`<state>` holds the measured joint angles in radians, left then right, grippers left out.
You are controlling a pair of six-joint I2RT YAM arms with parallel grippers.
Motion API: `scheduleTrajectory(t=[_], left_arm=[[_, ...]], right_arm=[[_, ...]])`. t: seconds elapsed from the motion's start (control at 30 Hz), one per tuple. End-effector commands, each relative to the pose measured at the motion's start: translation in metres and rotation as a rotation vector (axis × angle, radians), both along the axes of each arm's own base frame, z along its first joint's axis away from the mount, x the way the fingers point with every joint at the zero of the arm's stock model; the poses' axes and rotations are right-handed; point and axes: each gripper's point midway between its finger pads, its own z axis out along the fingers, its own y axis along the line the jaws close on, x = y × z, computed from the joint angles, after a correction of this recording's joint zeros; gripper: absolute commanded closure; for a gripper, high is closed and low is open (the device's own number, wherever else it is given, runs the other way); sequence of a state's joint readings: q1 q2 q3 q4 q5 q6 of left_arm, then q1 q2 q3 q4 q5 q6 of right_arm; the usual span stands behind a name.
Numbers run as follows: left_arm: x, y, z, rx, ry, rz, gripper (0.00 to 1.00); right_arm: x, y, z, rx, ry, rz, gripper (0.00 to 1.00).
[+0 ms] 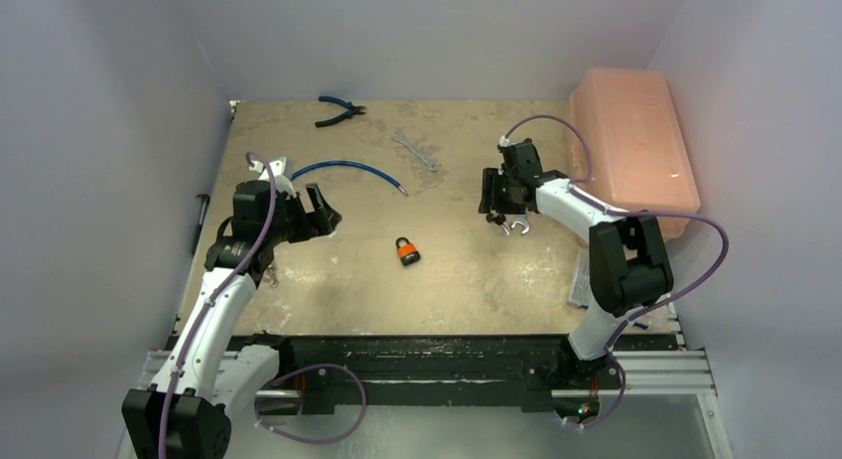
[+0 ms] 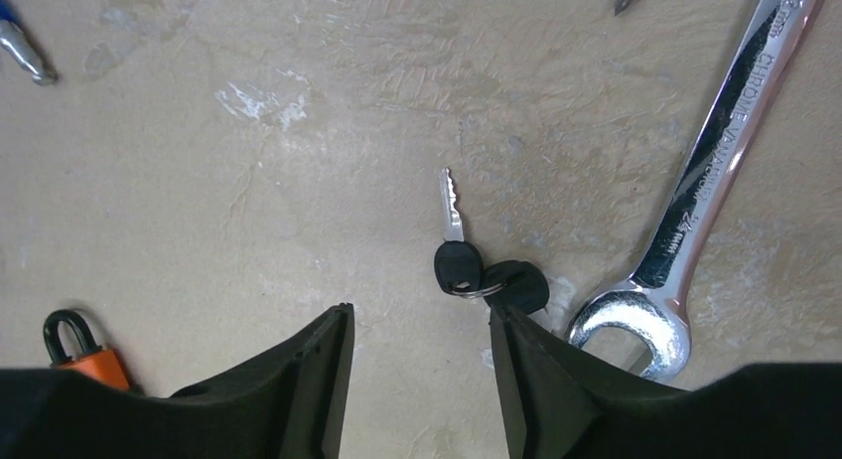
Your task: Unlock with the key
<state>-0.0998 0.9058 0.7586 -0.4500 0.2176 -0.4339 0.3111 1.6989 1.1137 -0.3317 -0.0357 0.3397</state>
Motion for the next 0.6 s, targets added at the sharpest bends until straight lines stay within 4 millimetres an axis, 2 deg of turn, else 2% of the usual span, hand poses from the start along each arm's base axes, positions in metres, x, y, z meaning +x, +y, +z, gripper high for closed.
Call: scheduleTrajectory(t=[0.0,0.3,0.57], left_arm=[[0.005,-0.004,0.011,-0.007,-0.051,-0.021,0.16],[0.004,-0.004,0.011,-0.005,-0.054,-0.02,0.16],[0.004,-0.003,0.013,-0.005,-0.06,-0.02,0.16]], right_arm=[[0.011,-0.001,0.007,-0.069,-0.016,0.014,0.41],[0.023,-0.007,-0.006,-0.178,0.029,0.051,0.41],[0.019,0.002,-0.02,-0.206,0.069,0.12,0.45]])
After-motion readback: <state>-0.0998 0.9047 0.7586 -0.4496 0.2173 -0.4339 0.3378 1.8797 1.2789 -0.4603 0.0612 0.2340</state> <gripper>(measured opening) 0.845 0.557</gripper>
